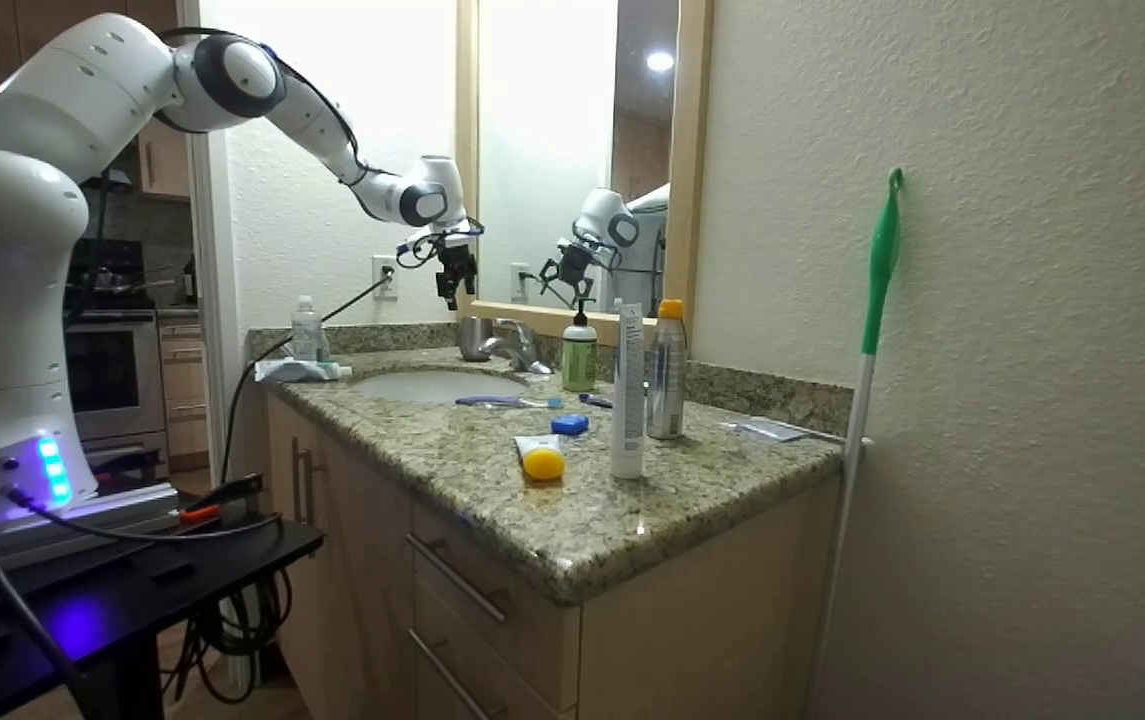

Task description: Get the silver cup on the countertop and place it near the white tube with a yellow lid

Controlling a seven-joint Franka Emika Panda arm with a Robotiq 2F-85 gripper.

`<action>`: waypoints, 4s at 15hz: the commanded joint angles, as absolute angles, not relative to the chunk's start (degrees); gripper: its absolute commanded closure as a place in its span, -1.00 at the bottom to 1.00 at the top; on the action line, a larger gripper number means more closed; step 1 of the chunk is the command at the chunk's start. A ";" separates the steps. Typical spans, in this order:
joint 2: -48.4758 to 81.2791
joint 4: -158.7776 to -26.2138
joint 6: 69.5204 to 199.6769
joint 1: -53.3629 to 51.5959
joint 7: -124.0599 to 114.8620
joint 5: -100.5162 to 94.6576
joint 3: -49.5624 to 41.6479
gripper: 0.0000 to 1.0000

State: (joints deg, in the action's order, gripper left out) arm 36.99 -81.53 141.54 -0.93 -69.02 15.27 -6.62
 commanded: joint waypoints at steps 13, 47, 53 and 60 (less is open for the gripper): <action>45.14 -76.24 141.54 1.09 -64.87 14.01 -5.88 -1.00; 3.59 -112.68 128.94 -8.90 -101.26 -15.39 -12.98 0.97; -1.97 -115.93 130.62 -5.51 -101.03 -13.46 -10.92 0.87; -6.19 -117.26 122.67 2.78 -108.50 -12.75 -11.34 0.97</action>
State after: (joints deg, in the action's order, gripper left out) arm -2.90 -116.58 126.84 -2.68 -106.99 -14.68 -11.96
